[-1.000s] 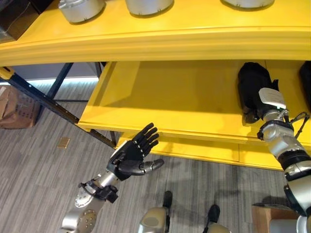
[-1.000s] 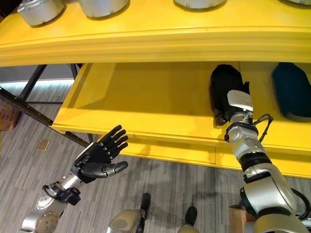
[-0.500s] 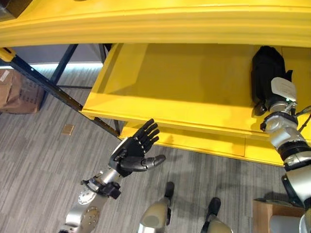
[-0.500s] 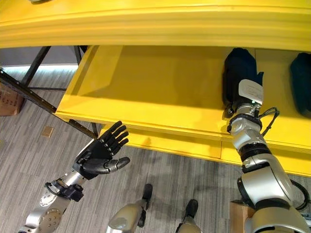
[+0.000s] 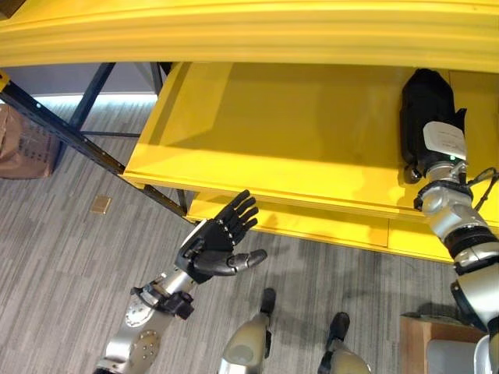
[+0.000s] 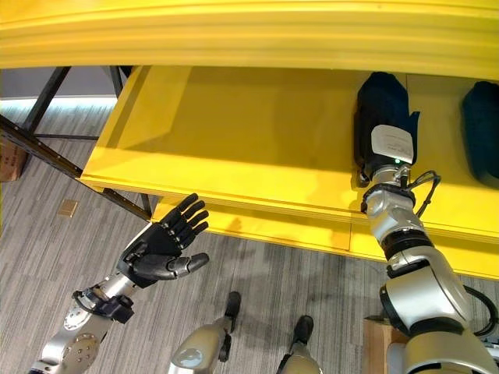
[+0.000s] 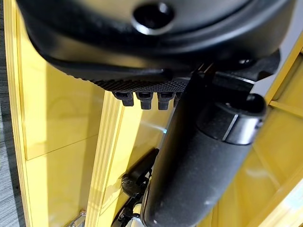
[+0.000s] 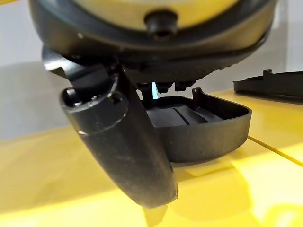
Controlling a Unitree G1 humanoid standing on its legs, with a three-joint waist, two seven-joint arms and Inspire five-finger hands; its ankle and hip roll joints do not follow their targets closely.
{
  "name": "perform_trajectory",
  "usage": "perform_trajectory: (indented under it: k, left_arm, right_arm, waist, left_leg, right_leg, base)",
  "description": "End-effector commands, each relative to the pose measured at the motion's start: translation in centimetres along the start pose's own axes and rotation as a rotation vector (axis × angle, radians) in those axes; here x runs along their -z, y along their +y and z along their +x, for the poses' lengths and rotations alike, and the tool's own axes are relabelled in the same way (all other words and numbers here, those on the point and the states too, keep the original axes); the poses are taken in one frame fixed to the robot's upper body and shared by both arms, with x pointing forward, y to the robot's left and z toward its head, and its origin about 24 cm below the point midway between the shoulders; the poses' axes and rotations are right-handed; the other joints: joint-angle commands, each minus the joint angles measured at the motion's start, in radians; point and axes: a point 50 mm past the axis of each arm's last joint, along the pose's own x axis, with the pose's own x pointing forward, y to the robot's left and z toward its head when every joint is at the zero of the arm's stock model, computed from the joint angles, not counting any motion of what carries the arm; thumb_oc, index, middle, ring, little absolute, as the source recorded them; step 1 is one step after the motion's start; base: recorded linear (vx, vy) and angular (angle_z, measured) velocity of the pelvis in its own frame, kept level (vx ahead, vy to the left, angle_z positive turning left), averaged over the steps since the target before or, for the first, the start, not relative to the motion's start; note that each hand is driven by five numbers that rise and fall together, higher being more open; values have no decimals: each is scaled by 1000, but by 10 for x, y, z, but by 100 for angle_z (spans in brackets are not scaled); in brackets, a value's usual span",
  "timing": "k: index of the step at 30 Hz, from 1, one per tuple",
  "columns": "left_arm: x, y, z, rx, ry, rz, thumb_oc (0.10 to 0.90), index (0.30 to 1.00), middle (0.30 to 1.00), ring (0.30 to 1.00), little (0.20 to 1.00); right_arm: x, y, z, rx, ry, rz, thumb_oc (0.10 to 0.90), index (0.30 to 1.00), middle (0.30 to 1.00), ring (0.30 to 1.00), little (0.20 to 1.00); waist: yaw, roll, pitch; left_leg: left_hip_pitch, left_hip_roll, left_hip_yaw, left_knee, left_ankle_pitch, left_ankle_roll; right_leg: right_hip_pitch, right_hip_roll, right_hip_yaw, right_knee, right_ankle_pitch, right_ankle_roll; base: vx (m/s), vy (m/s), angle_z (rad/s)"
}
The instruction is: Move parts from the plastic box to the shelf.
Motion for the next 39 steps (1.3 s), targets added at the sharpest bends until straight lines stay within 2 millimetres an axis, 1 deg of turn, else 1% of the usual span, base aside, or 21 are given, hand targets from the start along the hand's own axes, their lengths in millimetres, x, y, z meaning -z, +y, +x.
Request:
perform_trajectory:
  k: [1, 5, 8, 13, 17, 20, 24, 26, 28, 29, 30, 31, 34, 35, 36, 37, 38, 39]
  left_arm:
    - [-39, -15, 17, 155, -202, 69, 900, 1000, 1000, 1000, 1000]
    - [-37, -15, 15, 154, -189, 60, 900, 1000, 1000, 1000, 1000]
    - [-36, -15, 14, 158, -187, 64, 900, 1000, 1000, 1000, 1000]
    - [-37, -15, 12, 158, -185, 67, 900, 1000, 1000, 1000, 1000]
    - [-36, -15, 11, 159, -183, 67, 900, 1000, 1000, 1000, 1000]
    - [-36, -16, 10, 158, -188, 71, 900, 1000, 1000, 1000, 1000]
    - [-37, -16, 9, 151, -200, 67, 900, 1000, 1000, 1000, 1000]
    - [-37, -17, 9, 144, -206, 62, 900, 1000, 1000, 1000, 1000]
    - [-37, -17, 8, 139, -214, 60, 900, 1000, 1000, 1000, 1000]
    - [-37, -17, 7, 133, -219, 58, 900, 1000, 1000, 1000, 1000]
    - [-37, -17, 7, 129, -220, 57, 900, 1000, 1000, 1000, 1000]
    - [-36, -17, 6, 122, -224, 55, 900, 1000, 1000, 1000, 1000]
    - [-35, -17, 5, 116, -232, 52, 900, 1000, 1000, 1000, 1000]
    - [-34, -17, 4, 108, -235, 53, 900, 1000, 1000, 1000, 1000]
    - [-34, -17, 2, 95, -245, 51, 900, 1000, 1000, 1000, 1000]
    - [-33, -17, 1, 91, -250, 49, 900, 1000, 1000, 1000, 1000]
    - [-33, -17, 1, 83, -260, 48, 900, 1000, 1000, 1000, 1000]
    - [-33, -17, 0, 77, -268, 46, 900, 1000, 1000, 1000, 1000]
  right_arm:
    - [-45, -44, 17, 180, -213, -26, 900, 1000, 1000, 1000, 1000]
    - [-52, -41, 13, 164, -294, -60, 900, 1000, 1000, 1000, 1000]
    - [-54, -40, 11, 155, -310, -63, 900, 1000, 1000, 1000, 1000]
    - [-57, -46, 11, 177, -338, -80, 900, 1000, 1000, 1000, 1000]
    - [-57, -51, 10, 240, -341, -97, 900, 1000, 1000, 1000, 1000]
    - [-57, -54, 6, 327, -364, -96, 900, 1000, 1000, 1000, 1000]
    - [-62, -57, -1, 413, -421, -56, 900, 1000, 1000, 1000, 1000]
    - [-65, -57, -5, 424, -448, -19, 900, 1000, 1000, 1000, 1000]
    - [-70, -52, -12, 407, -485, 28, 900, 1000, 1000, 1000, 1000]
    - [-75, -46, -19, 390, -517, 58, 900, 1000, 1000, 1000, 1000]
    - [-76, -44, -22, 383, -526, 64, 900, 1000, 1000, 1000, 1000]
    - [-80, -39, -28, 367, -549, 88, 900, 1000, 1000, 1000, 1000]
    - [-86, -31, -38, 347, -577, 136, 900, 1000, 1000, 1000, 1000]
    - [-90, -26, -45, 336, -598, 181, 900, 1000, 1000, 1000, 1000]
    - [-99, -22, -57, 323, -645, 258, 900, 1000, 1000, 1000, 1000]
    - [-103, -21, -62, 323, -665, 295, 900, 1000, 1000, 1000, 1000]
    - [-110, -21, -73, 318, -707, 355, 900, 1000, 1000, 1000, 1000]
    - [-114, -21, -81, 310, -727, 397, 900, 1000, 1000, 1000, 1000]
  waist:
    - [46, -27, -11]
    - [45, -32, -17]
    - [45, -34, -20]
    - [41, -38, -26]
    - [38, -40, -30]
    - [34, -41, -33]
    - [26, -41, -38]
    - [20, -42, -41]
    - [10, -44, -46]
    - [3, -46, -52]
    - [0, -48, -53]
    - [-6, -49, -57]
    - [-14, -52, -62]
    - [-21, -53, -67]
    - [-32, -56, -73]
    - [-37, -57, -76]
    - [-46, -60, -81]
    - [-53, -63, -85]
  left_leg:
    - [-30, 35, 67, 131, -133, 5]
    - [-26, 35, 67, 134, -134, 5]
    - [-23, 36, 67, 134, -133, 6]
    - [-15, 38, 69, 135, -135, 5]
    - [-10, 39, 72, 134, -135, 7]
    - [-7, 40, 74, 133, -135, 8]
    - [-1, 40, 78, 131, -136, 9]
    - [1, 40, 80, 132, -138, 9]
    - [7, 40, 84, 131, -139, 11]
    - [13, 41, 88, 128, -140, 11]
    - [16, 42, 89, 127, -140, 11]
    - [22, 42, 92, 125, -140, 13]
    - [29, 45, 95, 123, -141, 14]
    - [35, 45, 97, 120, -141, 15]
    - [44, 47, 103, 115, -142, 16]
    - [48, 48, 106, 113, -142, 16]
    - [55, 49, 110, 108, -142, 17]
    - [58, 49, 114, 106, -143, 17]
  right_leg:
    - [-83, -15, -20, 217, -177, -42]
    - [-75, -15, -20, 215, -177, -41]
    - [-72, -14, -18, 215, -176, -41]
    - [-64, -13, -16, 214, -177, -41]
    - [-60, -12, -14, 212, -176, -40]
    - [-57, -9, -10, 210, -175, -40]
    - [-52, -8, -5, 206, -175, -39]
    - [-50, -8, -1, 205, -174, -38]
    - [-46, -9, 4, 203, -174, -37]
    - [-42, -9, 7, 201, -174, -36]
    - [-41, -9, 8, 200, -174, -36]
    - [-36, -10, 12, 198, -173, -36]
    - [-30, -10, 18, 195, -172, -36]
    - [-26, -9, 23, 191, -171, -36]
    - [-20, -8, 30, 186, -169, -35]
    - [-18, -8, 33, 184, -168, -35]
    - [-13, -8, 38, 178, -167, -34]
    - [-10, -9, 42, 175, -165, -33]
  base:
    - [0, 0, 0]
    - [0, 0, 0]
    - [0, 0, 0]
    - [0, 0, 0]
    - [0, 0, 0]
    - [0, 0, 0]
    - [-2, 9, 0]
    - [-6, 38, -4]
    - [-2, 51, -6]
    - [2, 50, -2]
    - [4, 55, 0]
    - [4, 40, 0]
    - [2, 46, -6]
    - [-12, 90, -4]
    - [-19, 104, -3]
    - [-26, 120, -7]
    - [-27, 107, -10]
    - [-28, 113, -11]
